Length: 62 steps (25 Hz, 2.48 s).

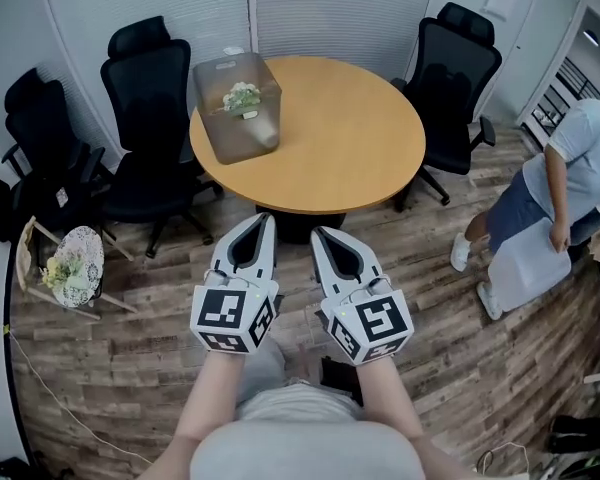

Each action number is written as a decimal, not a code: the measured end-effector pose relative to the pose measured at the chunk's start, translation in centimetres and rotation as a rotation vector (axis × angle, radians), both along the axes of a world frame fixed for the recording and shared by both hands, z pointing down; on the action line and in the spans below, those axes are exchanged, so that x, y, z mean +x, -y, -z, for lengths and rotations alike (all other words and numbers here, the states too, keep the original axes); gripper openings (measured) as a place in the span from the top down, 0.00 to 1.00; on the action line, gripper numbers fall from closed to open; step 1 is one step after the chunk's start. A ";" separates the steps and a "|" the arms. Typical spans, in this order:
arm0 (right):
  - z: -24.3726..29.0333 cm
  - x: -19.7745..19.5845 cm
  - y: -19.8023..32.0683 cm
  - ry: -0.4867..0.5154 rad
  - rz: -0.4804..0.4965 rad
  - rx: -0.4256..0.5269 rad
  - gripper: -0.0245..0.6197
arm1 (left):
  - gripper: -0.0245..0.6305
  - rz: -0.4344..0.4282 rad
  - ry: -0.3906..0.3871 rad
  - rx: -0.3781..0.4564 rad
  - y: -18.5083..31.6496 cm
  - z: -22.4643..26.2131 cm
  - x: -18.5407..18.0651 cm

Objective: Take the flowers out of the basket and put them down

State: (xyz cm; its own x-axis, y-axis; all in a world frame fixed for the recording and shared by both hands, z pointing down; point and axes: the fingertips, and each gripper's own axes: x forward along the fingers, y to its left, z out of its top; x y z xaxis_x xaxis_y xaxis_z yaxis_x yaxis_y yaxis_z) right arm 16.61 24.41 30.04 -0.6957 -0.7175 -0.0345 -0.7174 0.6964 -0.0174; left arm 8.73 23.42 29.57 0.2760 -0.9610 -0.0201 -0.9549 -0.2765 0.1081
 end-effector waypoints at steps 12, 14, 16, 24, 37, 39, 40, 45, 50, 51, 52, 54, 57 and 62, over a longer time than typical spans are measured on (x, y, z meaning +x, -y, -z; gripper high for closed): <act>-0.4 -8.3 10.1 -0.060 0.014 0.000 0.93 | 0.96 -0.003 -0.021 0.009 10.4 0.0 -8.1; -0.4 -9.7 11.8 -0.067 0.009 -0.001 0.93 | 0.96 -0.012 -0.020 0.008 12.2 0.0 -9.6; -0.4 -11.2 13.6 -0.074 0.004 -0.006 0.93 | 0.96 -0.018 -0.019 0.006 14.0 0.1 -11.0; -0.3 -16.9 20.1 -0.066 -0.030 -0.038 0.93 | 0.96 -0.050 -0.015 0.003 19.9 0.6 -16.5; -1.4 -19.3 25.5 -0.075 -0.021 -0.069 0.93 | 0.96 -0.021 -0.034 -0.023 25.2 -0.6 -21.0; -1.7 -19.2 26.8 -0.067 -0.018 -0.077 0.93 | 0.96 -0.013 -0.025 -0.027 26.1 -0.9 -21.1; -1.8 -19.1 27.6 -0.064 -0.014 -0.080 0.93 | 0.96 -0.007 -0.022 -0.029 26.7 -1.0 -21.2; -1.3 -19.4 31.8 -0.053 0.024 -0.075 0.93 | 0.96 0.037 -0.015 -0.020 30.5 -0.5 -21.7; -0.4 -19.3 36.3 -0.035 0.070 -0.072 0.93 | 0.96 0.067 -0.003 -0.012 34.4 0.0 -21.7; -0.3 -19.3 37.1 -0.041 0.075 -0.071 0.93 | 0.96 0.073 -0.002 -0.011 35.0 0.1 -21.8; -0.2 -19.3 37.8 -0.048 0.079 -0.070 0.93 | 0.96 0.081 -0.001 -0.009 35.7 0.3 -22.0; -0.1 -19.3 39.3 -0.060 0.090 -0.073 0.93 | 0.96 0.100 -0.005 -0.003 37.0 0.7 -22.4; -0.6 -19.5 40.9 -0.075 0.111 -0.091 0.93 | 0.96 0.121 -0.013 0.004 38.4 0.9 -22.7; -1.5 -20.7 42.5 -0.095 0.164 -0.115 0.93 | 0.96 0.127 -0.005 0.002 39.7 0.5 -22.9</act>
